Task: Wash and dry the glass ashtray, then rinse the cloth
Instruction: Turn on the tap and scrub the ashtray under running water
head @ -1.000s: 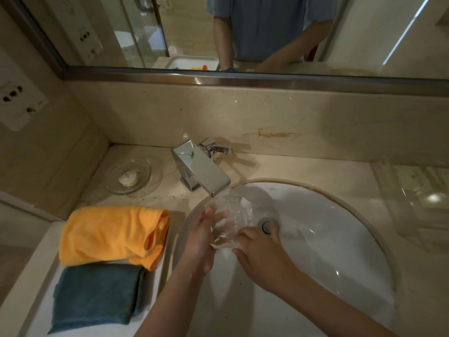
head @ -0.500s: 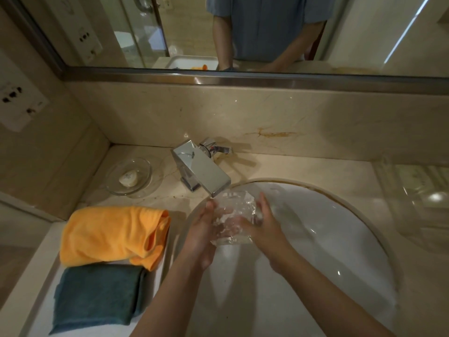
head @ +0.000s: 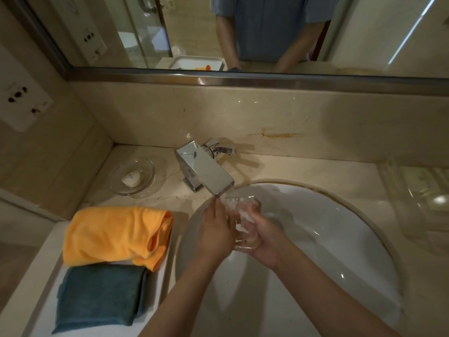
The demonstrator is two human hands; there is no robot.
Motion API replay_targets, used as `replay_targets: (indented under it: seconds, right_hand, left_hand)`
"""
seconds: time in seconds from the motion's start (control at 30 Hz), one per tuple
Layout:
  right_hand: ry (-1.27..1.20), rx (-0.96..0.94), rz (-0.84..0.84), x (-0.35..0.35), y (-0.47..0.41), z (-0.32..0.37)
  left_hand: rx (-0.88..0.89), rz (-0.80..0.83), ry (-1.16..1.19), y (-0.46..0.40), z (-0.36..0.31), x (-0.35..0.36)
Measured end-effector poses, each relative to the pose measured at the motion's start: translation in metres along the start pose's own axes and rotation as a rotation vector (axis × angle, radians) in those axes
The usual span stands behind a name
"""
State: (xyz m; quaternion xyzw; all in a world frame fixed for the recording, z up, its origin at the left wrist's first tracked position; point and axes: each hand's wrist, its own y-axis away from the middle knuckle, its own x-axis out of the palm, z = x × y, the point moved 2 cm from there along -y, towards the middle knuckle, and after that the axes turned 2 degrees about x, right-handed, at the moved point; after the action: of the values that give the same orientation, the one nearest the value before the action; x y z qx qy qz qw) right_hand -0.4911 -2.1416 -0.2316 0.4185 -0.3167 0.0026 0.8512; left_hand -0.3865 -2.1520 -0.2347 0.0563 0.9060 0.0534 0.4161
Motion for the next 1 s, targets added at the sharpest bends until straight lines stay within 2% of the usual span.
replay_targets:
  seconds: [0.07,0.17,0.27,0.37,0.43,0.57,0.8,1.0]
  right_hand:
    - [0.060,0.009,-0.009,0.001,0.002,-0.002]
    - [0.107,0.005,-0.009,0.001,0.003,-0.002]
    - [0.082,0.008,-0.008,-0.001,0.002,-0.001]
    - [0.078,0.015,-0.029,-0.003,-0.001,0.001]
    - [0.043,0.009,-0.036,-0.004,-0.004,0.005]
    - [-0.053,-0.010,-0.119,-0.011,-0.011,0.013]
    - [-0.130,-0.035,-0.127,-0.014,-0.013,0.009]
    - [-0.020,-0.048,-0.154,-0.012,-0.004,0.005]
  left_hand:
    - [-0.006,0.087,-0.186,-0.003,-0.005,0.001]
    - [-0.020,0.185,-0.316,-0.007,-0.017,0.001]
    - [0.024,0.204,-0.283,-0.009,-0.022,0.002]
    - [0.123,0.281,-0.351,-0.005,-0.021,0.007]
    - [0.172,0.264,-0.311,0.003,-0.021,0.009]
    - [0.267,0.303,-0.316,0.027,-0.018,0.018]
    - [0.192,0.259,-0.184,0.030,-0.023,0.006]
    - [0.114,0.327,-0.285,0.015,-0.021,0.012]
